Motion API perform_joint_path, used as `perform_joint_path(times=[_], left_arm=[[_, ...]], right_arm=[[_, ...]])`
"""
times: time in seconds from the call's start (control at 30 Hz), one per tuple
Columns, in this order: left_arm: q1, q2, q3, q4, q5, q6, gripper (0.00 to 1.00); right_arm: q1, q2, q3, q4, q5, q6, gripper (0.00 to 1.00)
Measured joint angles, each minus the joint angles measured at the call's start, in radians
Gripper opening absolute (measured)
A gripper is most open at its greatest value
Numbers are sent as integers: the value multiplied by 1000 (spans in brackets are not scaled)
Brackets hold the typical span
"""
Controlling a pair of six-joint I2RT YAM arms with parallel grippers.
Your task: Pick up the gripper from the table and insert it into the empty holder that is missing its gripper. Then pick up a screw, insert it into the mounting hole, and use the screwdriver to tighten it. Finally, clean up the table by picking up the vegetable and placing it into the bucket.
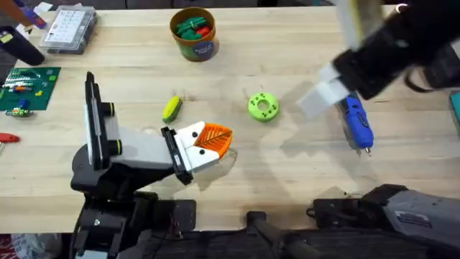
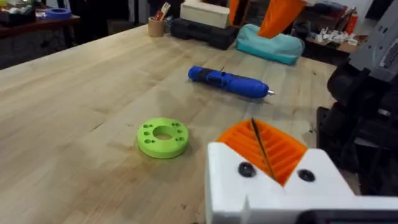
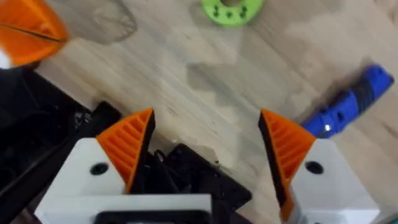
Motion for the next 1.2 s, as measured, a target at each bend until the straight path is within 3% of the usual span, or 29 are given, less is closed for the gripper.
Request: perform_joint_path(times=[0.1,0.13,0.3,0.67,0.97,1.2], left_arm=[[0,0,0,0,0,0,5],[0,0,0,0,0,-1,5],[0,0,0,0,-1,-1,5],[0,0,0,0,-1,-1,5],[0,0,0,-2,0,-1,5],[0,0,0,-2,0,-1,5]], right_arm=[[-110,-62,-51,-7,1,5,997],[-218,-111,-74,-17,4,10,998],[-396,-140,-94,-15,5,11,998],[-432,-39,-194,107,10,36,998],[-441,51,-225,195,141,36,997],[-516,109,-329,350,212,24,998]])
